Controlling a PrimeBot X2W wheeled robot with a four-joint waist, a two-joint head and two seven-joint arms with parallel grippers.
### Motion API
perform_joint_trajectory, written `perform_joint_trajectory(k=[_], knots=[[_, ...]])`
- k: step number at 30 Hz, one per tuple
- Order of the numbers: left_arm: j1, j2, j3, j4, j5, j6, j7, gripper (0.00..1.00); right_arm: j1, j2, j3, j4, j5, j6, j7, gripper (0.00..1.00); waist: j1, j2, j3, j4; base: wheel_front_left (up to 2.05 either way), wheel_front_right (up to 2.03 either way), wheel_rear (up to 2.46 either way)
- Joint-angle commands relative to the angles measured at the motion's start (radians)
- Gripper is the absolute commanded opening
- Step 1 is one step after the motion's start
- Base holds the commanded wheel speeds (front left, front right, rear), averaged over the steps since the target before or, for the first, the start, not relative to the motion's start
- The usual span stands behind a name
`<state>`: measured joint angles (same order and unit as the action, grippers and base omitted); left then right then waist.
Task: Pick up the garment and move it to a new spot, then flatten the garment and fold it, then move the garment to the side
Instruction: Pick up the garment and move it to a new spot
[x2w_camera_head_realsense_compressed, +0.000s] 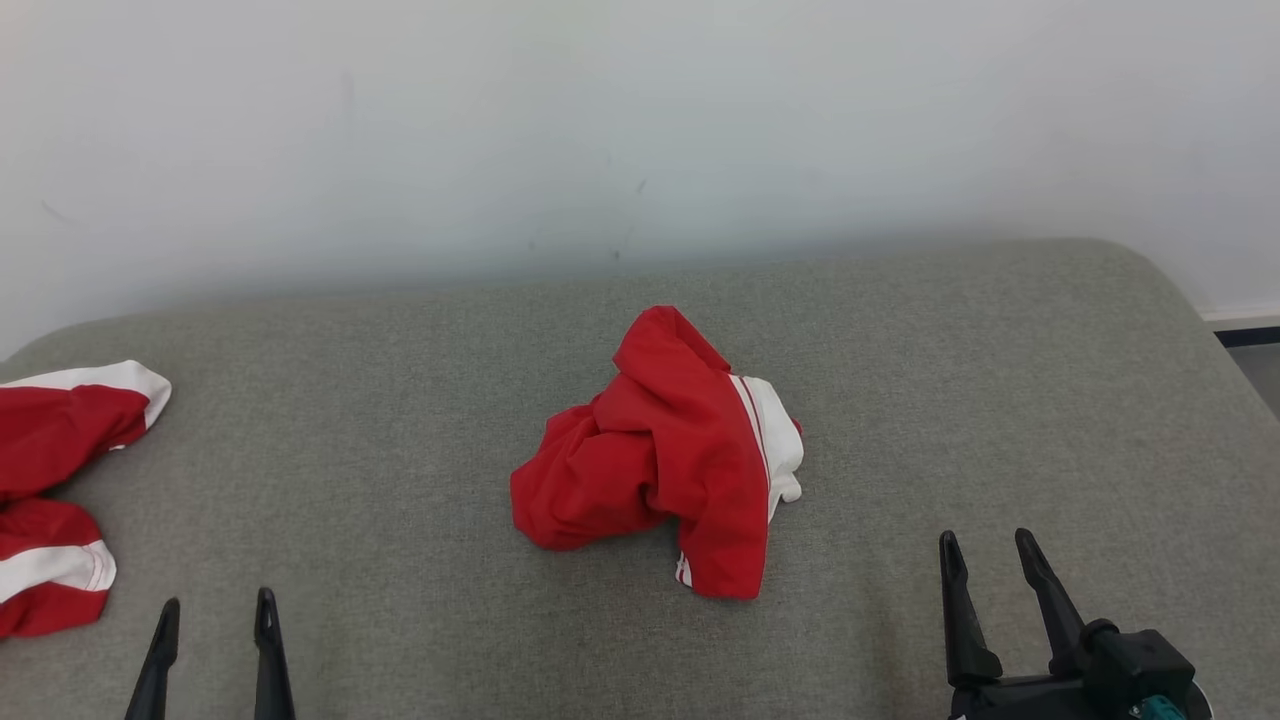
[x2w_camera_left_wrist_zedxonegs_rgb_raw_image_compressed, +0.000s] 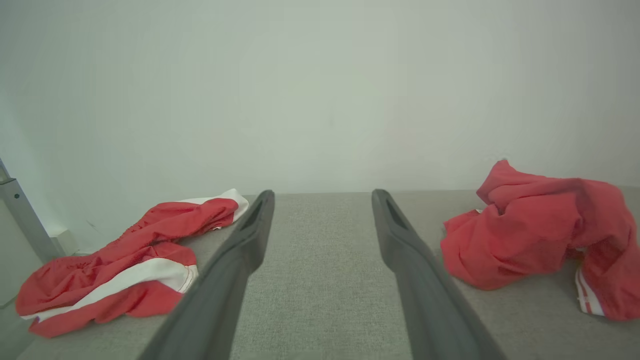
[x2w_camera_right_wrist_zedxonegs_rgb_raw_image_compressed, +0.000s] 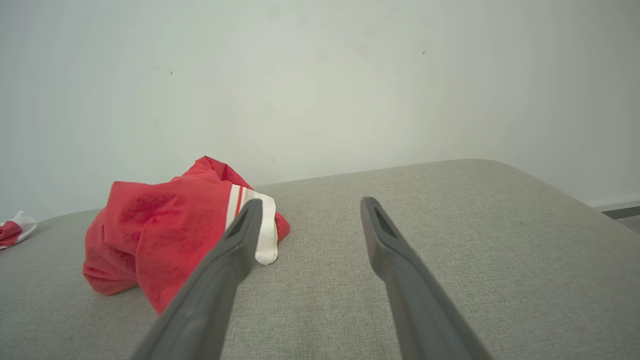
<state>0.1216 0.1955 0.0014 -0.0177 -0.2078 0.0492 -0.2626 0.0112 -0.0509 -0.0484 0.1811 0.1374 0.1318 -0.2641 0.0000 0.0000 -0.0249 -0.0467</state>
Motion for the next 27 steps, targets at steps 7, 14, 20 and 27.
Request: perform_joint_trajectory(k=[7,14,20,27], knots=[[0.032,-0.023,0.011,0.025,0.043,-0.048,-0.003,1.00,0.016,0.001,0.004,0.002,-0.001,-0.002,-0.001,1.00,0.0000,0.0000,-0.002,0.006,0.00,0.00,0.00],[0.024,-0.049,0.013,0.041,0.063,-0.065,-0.003,1.00,0.017,0.001,0.005,0.007,-0.004,-0.002,-0.001,1.00,0.0000,0.0000,-0.005,0.005,0.00,0.00,0.00],[0.021,-0.069,0.024,0.052,0.078,-0.081,-0.003,1.00,0.019,0.001,0.006,0.010,-0.009,-0.002,-0.001,1.00,0.0000,0.0000,-0.010,0.004,0.00,0.00,0.00],[0.023,-0.086,0.033,0.060,0.089,-0.092,-0.003,1.00,0.022,0.001,0.009,0.013,-0.016,-0.002,-0.001,1.00,0.0000,0.0000,-0.016,0.008,0.00,0.00,0.00]])
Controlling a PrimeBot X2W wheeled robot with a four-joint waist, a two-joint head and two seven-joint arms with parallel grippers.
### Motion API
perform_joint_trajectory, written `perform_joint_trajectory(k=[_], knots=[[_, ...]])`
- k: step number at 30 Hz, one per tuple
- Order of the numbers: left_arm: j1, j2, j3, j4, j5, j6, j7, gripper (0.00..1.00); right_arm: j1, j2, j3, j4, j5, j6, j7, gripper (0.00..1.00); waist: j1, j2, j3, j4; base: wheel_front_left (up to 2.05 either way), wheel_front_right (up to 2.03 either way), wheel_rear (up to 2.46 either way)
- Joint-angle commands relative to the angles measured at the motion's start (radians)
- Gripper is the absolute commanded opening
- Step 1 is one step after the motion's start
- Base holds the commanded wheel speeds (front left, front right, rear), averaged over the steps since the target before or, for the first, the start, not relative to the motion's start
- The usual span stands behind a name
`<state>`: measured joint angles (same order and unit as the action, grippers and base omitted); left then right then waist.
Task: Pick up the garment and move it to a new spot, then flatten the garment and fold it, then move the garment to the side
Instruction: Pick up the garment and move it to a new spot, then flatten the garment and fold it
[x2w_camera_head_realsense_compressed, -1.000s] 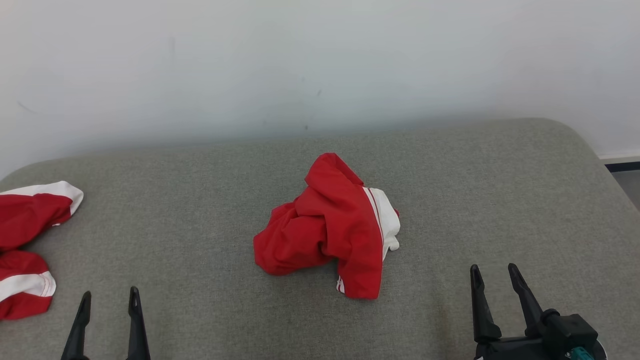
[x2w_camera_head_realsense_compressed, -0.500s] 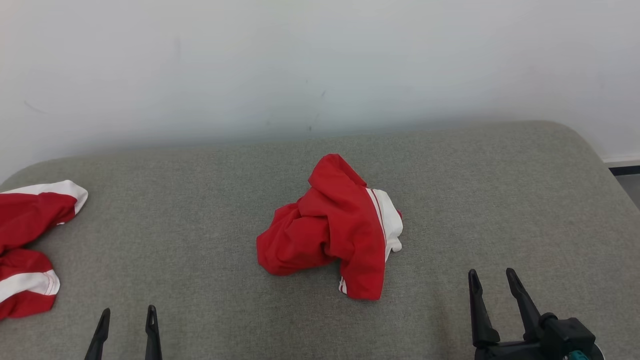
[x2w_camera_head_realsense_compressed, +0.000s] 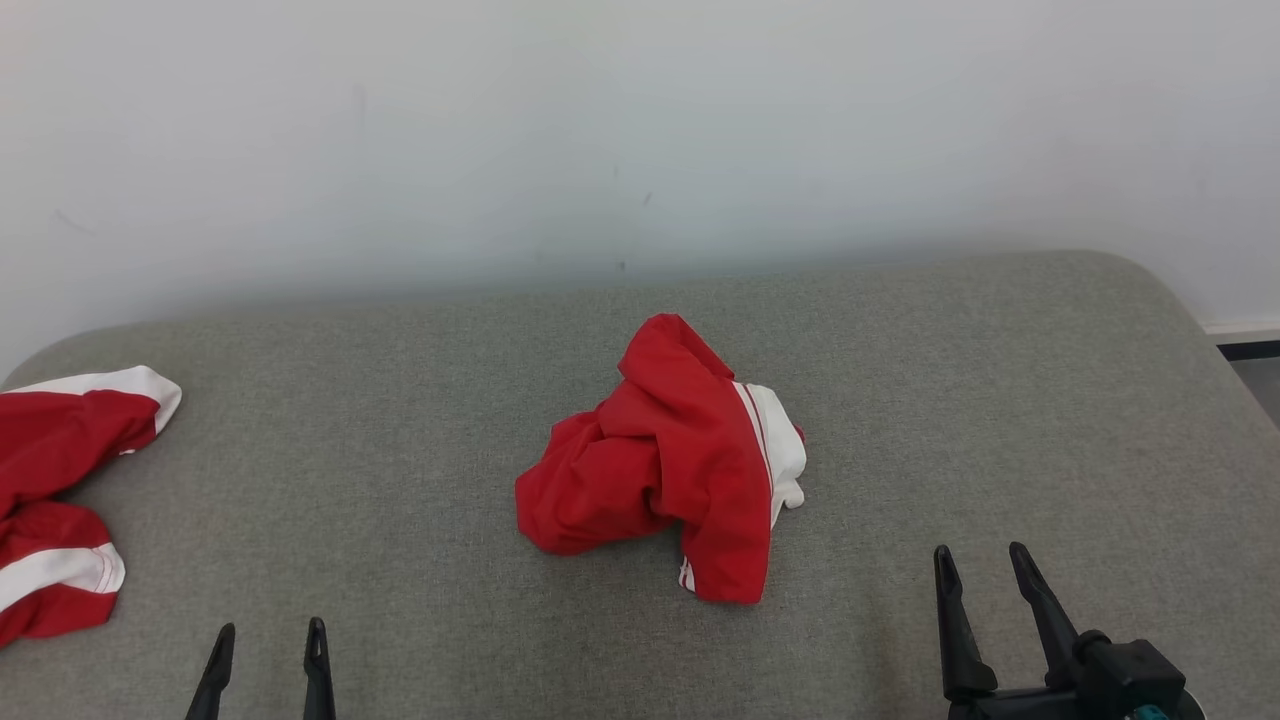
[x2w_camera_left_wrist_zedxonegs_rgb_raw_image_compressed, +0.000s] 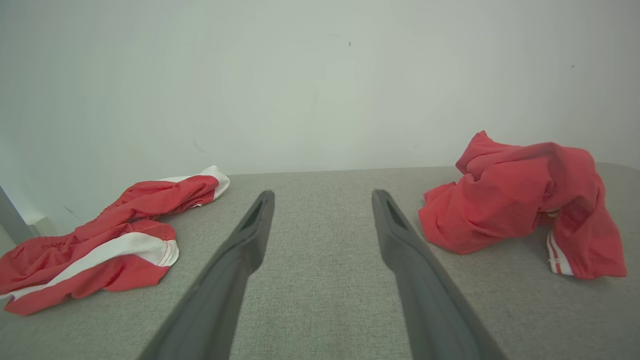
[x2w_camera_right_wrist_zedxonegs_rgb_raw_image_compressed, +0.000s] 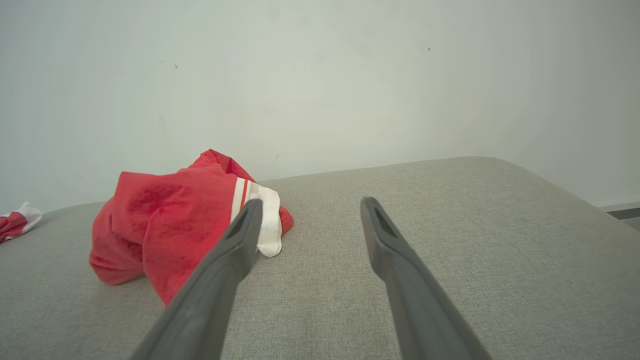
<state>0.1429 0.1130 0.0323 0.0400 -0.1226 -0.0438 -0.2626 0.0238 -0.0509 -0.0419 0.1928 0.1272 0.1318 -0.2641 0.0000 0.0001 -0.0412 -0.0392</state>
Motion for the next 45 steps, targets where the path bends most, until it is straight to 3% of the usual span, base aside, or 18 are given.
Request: perform_joint_trajectory(k=[1,45], knots=[[0.001,-0.005,0.004,0.004,0.005,-0.002,-0.003,1.00,0.009,0.001,0.003,0.002,-0.006,-0.002,-0.001,1.00,0.0000,-0.0001,-0.001,0.000,0.00,0.00,0.00],[-0.016,-0.039,0.054,0.014,0.049,-0.041,-0.003,1.00,0.010,0.001,0.003,0.016,0.002,-0.002,-0.001,1.00,0.0000,-0.0001,0.001,0.001,0.00,0.00,0.00]])
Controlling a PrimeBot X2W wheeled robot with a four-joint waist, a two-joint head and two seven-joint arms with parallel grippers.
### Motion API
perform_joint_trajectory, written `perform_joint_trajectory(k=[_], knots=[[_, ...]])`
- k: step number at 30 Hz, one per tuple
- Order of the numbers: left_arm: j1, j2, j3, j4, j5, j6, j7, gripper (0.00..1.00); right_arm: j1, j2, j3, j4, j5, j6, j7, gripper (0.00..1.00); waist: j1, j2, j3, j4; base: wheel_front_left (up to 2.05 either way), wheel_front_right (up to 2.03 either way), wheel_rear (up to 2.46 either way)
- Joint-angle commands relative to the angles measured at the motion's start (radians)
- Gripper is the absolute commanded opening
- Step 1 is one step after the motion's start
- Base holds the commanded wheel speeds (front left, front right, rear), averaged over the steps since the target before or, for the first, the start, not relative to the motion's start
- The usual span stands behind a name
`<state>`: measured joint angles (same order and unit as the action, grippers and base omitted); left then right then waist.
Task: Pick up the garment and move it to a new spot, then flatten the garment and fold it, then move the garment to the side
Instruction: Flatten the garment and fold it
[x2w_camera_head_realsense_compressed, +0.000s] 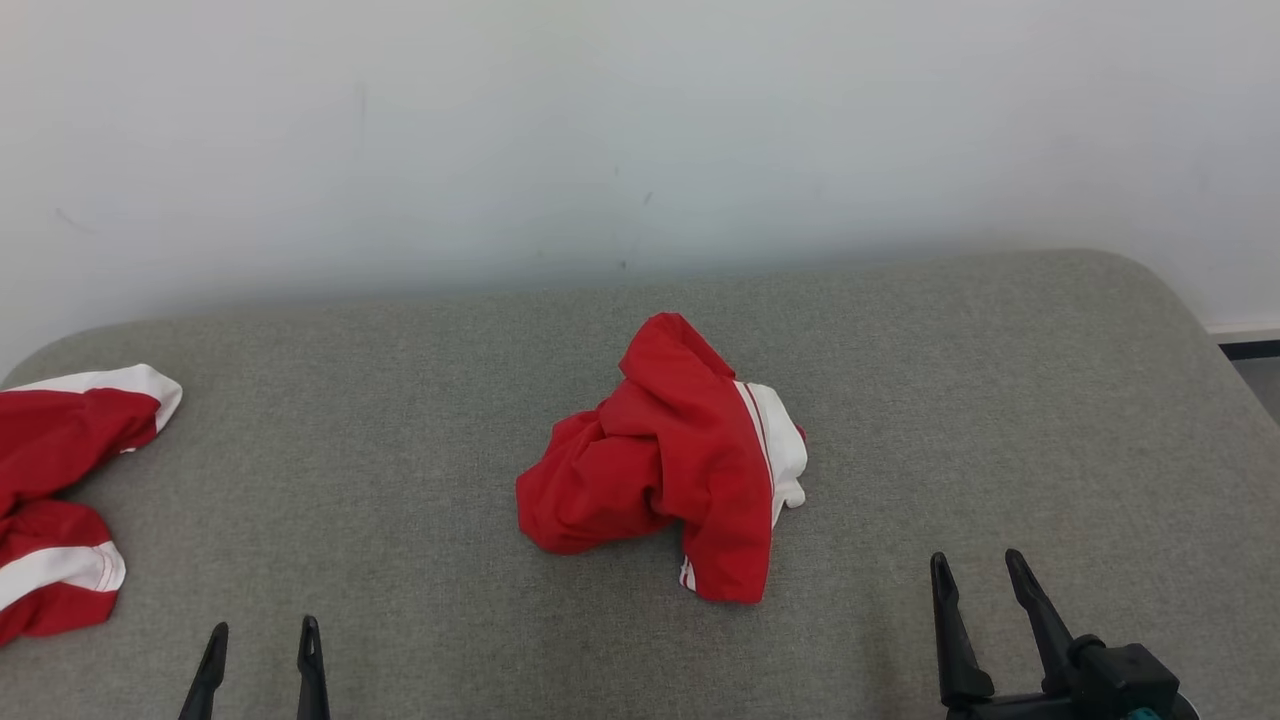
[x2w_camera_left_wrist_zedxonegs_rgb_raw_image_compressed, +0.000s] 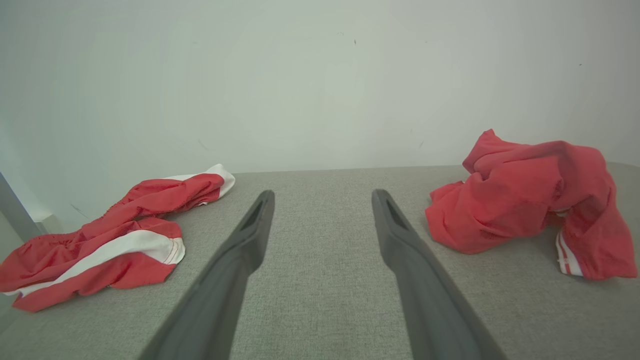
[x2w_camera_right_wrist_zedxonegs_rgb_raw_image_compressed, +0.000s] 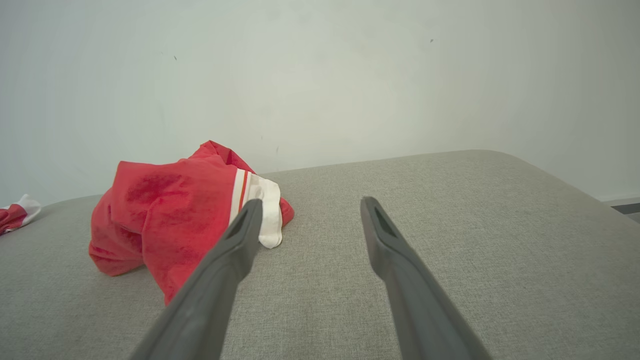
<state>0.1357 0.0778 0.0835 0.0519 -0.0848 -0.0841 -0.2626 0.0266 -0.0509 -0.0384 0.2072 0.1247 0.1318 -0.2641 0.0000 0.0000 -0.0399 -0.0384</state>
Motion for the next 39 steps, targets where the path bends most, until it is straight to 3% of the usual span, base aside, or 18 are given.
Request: perform_joint_trajectory(k=[1,13,25,39], knots=[[-0.010,-0.003,0.004,0.003,0.012,-0.001,-0.003,1.00,0.007,0.001,-0.001,0.003,0.005,-0.002,-0.001,1.00,0.0000,0.0000,0.000,0.001,0.00,0.00,0.00],[-0.014,-0.007,0.006,0.002,0.015,-0.006,-0.003,1.00,-0.004,0.001,0.020,0.036,0.003,-0.002,-0.001,1.00,0.0000,0.0000,0.004,0.009,0.00,0.00,0.00],[-0.057,-0.016,-0.027,0.019,0.018,-0.012,-0.003,1.00,-0.233,-0.009,0.034,0.203,-0.079,-0.002,0.009,1.00,0.0000,0.0000,0.040,0.064,0.00,0.00,0.00],[-0.170,-0.023,-0.104,0.054,0.011,-0.029,-0.003,1.00,-0.565,-0.117,0.030,0.628,-0.081,-0.002,0.040,1.00,0.0000,0.0000,0.154,0.200,0.00,0.00,0.00]])
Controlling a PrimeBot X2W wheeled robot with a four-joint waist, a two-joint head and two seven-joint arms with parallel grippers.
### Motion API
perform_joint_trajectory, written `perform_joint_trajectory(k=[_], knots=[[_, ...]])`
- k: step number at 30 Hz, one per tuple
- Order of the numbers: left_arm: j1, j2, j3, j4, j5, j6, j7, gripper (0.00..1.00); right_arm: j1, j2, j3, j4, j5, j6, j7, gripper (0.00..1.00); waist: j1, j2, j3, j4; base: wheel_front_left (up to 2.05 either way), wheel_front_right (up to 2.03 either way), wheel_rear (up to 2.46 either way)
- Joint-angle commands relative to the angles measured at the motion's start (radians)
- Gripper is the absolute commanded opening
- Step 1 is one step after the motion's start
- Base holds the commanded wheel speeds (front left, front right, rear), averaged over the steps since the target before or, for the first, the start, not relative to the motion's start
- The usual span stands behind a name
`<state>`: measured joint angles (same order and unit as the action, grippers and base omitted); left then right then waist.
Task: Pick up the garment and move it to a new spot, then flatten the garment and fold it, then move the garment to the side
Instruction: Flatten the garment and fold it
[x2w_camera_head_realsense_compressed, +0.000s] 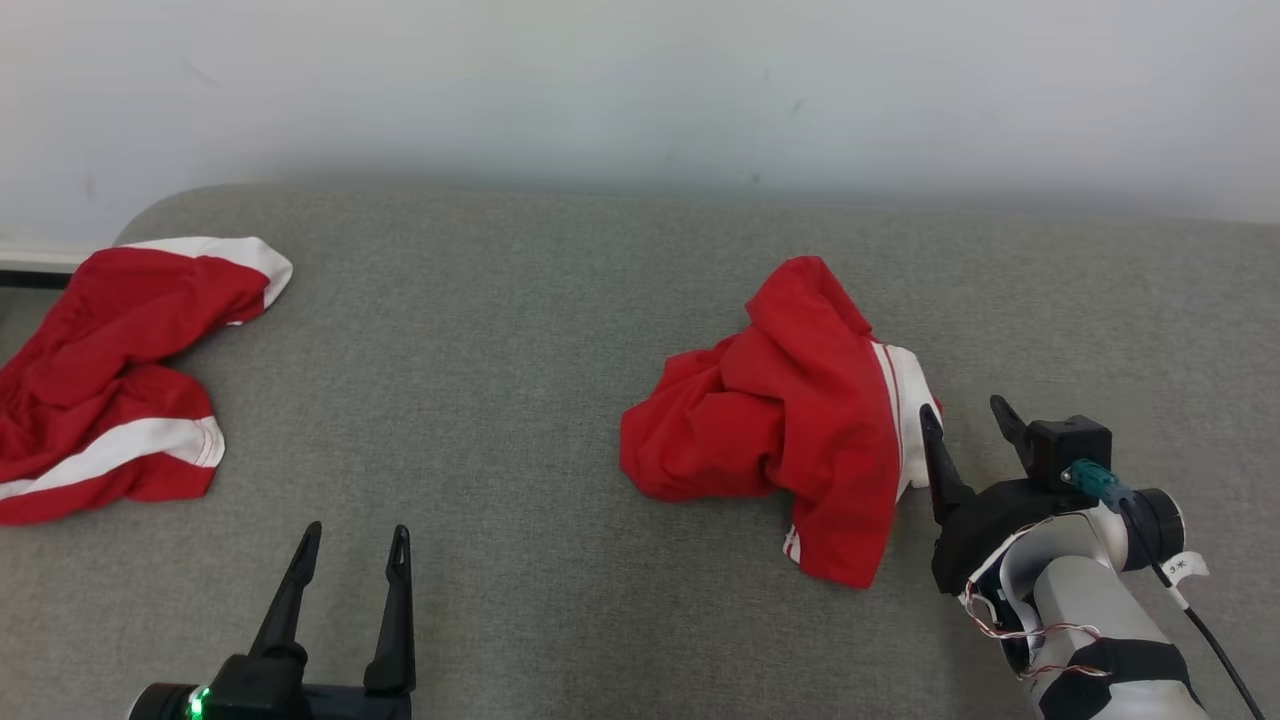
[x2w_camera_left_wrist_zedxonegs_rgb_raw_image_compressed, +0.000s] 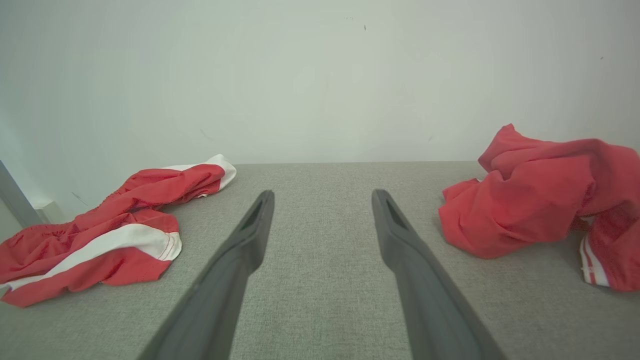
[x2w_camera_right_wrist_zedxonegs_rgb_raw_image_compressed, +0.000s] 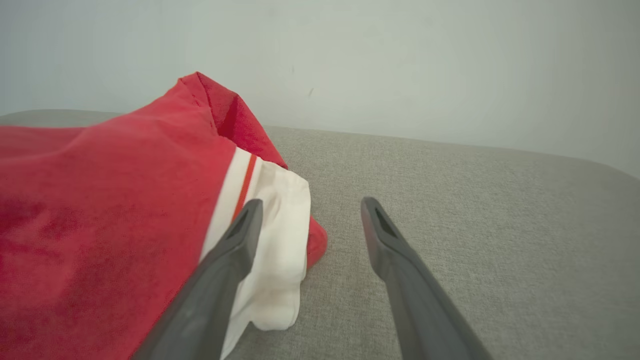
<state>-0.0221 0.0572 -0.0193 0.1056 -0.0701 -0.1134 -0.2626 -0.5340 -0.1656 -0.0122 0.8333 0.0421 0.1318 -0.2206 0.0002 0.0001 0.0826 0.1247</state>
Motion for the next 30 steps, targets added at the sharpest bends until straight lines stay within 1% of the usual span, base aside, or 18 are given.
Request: perform_joint_trajectory(k=[1,5,6,7,8,14,17,21,24,29,30], knots=[[-0.014,-0.003,-0.006,0.002,-0.004,0.000,-0.003,1.00,-0.018,-0.006,0.008,0.033,0.006,-0.002,-0.006,1.00,-0.0002,-0.0001,0.034,0.044,0.00,0.00,0.00],[-0.026,-0.003,-0.011,0.017,-0.013,-0.004,-0.003,1.00,-0.052,-0.013,0.024,0.144,0.018,-0.002,-0.013,1.00,-0.0002,-0.0001,0.035,0.064,0.00,0.00,0.00],[-0.027,-0.004,-0.011,0.021,-0.014,-0.005,-0.003,1.00,-0.059,-0.015,0.030,0.168,0.019,-0.002,-0.017,0.92,-0.0002,-0.0001,0.033,0.067,0.00,0.00,0.00],[-0.028,-0.004,-0.012,0.023,-0.012,-0.006,-0.003,1.00,-0.064,-0.016,0.033,0.190,0.021,-0.002,-0.019,0.20,-0.0002,-0.0001,0.031,0.070,0.00,0.00,0.00],[-0.028,-0.004,-0.012,0.025,-0.013,-0.006,-0.003,1.00,-0.069,-0.018,0.037,0.207,0.024,-0.002,-0.022,0.00,-0.0002,-0.0001,0.028,0.072,0.00,0.00,0.00],[-0.002,-0.005,0.001,0.030,-0.015,-0.006,-0.003,1.00,-0.084,-0.032,0.059,0.258,0.029,-0.002,-0.041,0.00,-0.0002,-0.0001,-0.005,0.055,0.00,0.00,0.00],[0.008,-0.005,0.012,0.029,-0.014,-0.006,-0.003,1.00,-0.090,-0.036,0.072,0.221,0.025,-0.002,-0.046,0.00,-0.0002,-0.0001,-0.028,0.035,0.00,0.00,0.00],[0.026,-0.005,0.022,0.024,-0.014,-0.007,-0.003,1.00,-0.047,-0.029,0.091,0.069,0.049,-0.002,-0.044,0.00,-0.0002,-0.0001,-0.056,0.007,0.00,0.00,0.00],[0.042,-0.005,0.039,0.017,-0.017,-0.006,-0.003,1.00,-0.005,-0.020,0.155,-0.083,0.063,-0.002,-0.044,0.00,-0.0002,-0.0001,-0.076,-0.023,0.00,0.00,0.00],[0.067,-0.006,0.044,-0.004,-0.017,0.002,-0.003,1.00,0.106,-0.038,0.301,-0.339,0.076,-0.002,-0.044,0.00,-0.0002,-0.0001,-0.086,-0.064,0.00,0.00,0.00],[0.067,-0.006,0.044,-0.004,-0.017,0.002,-0.003,1.00,0.106,-0.038,0.301,-0.339,0.076,-0.002,-0.044,0.00,-0.0002,-0.0001,-0.086,-0.064,0.00,0.00,0.00]])
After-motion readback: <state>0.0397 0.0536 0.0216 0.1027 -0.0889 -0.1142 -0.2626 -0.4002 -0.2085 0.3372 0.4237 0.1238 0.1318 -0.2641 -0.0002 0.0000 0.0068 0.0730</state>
